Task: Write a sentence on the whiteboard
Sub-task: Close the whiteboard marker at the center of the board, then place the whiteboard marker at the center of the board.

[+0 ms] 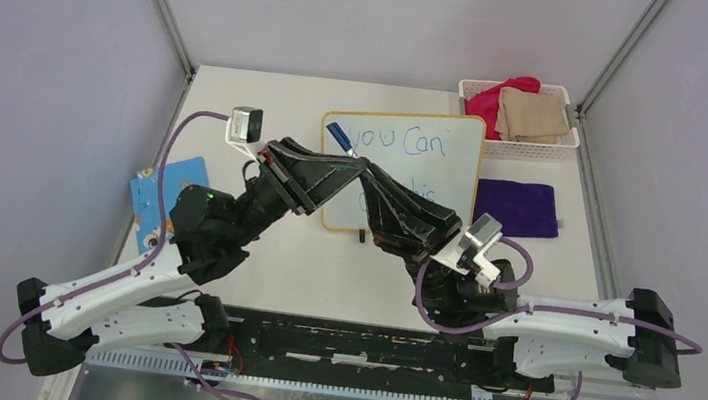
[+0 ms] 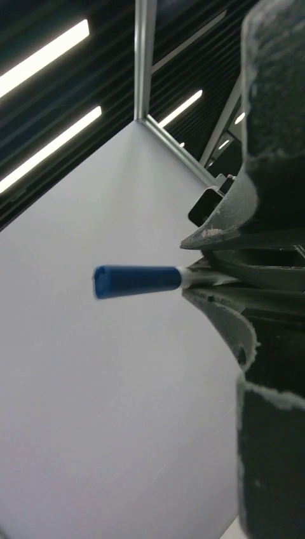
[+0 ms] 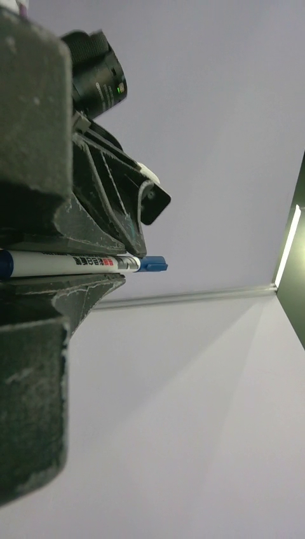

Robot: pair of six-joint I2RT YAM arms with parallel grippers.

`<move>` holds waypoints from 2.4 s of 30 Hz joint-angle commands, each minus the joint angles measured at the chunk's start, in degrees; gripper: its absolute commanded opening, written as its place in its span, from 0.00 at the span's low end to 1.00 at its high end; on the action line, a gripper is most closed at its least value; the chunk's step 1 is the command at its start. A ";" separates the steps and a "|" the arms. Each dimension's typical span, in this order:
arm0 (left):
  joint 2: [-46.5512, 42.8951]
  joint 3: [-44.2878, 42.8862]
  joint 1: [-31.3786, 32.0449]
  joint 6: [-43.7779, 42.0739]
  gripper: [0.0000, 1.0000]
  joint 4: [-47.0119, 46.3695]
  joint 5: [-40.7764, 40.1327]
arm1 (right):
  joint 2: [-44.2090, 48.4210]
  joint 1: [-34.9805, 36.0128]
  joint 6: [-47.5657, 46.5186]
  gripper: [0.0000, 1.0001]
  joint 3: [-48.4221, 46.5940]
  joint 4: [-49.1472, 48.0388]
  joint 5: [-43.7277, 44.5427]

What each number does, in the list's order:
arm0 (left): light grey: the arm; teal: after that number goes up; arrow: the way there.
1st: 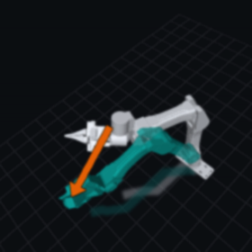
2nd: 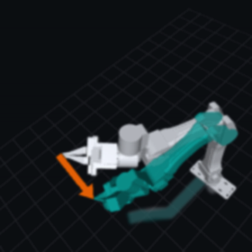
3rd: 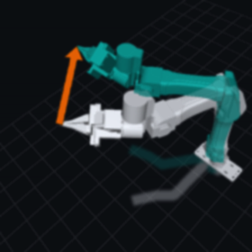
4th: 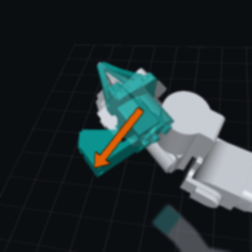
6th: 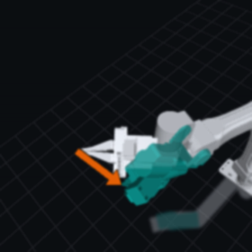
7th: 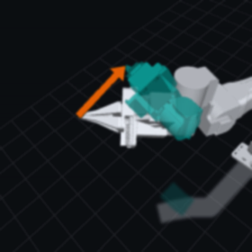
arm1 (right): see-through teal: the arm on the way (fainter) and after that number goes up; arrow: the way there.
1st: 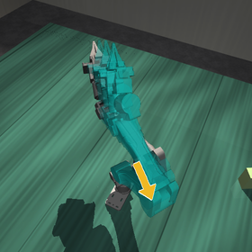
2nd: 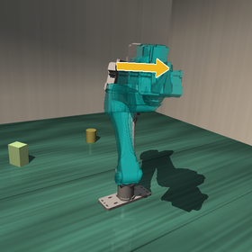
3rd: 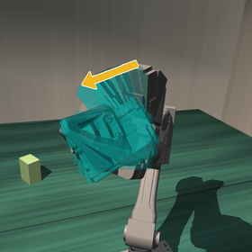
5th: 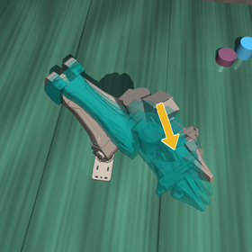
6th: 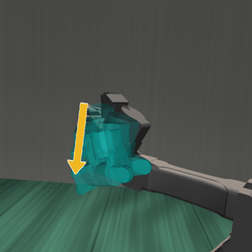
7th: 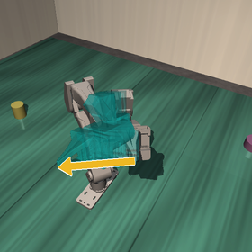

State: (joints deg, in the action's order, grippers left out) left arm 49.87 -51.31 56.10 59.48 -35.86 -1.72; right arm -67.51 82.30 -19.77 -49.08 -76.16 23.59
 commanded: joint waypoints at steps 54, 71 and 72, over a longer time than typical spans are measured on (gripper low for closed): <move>-7.51 -3.89 3.33 -12.73 0.53 12.04 -4.55 | 2.75 -0.65 6.89 0.00 0.04 4.79 -3.93; -5.41 -4.94 3.32 -12.22 0.45 12.75 -2.33 | 2.02 -0.70 6.85 0.00 -0.58 4.88 -3.98; -5.33 -4.94 3.32 -12.20 0.43 12.81 -2.25 | 1.95 -0.68 6.85 0.00 -0.53 4.88 -3.98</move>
State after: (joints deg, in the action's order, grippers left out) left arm 44.21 -54.04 59.24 49.41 -22.37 -5.13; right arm -65.60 81.62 -13.30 -48.88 -69.93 20.32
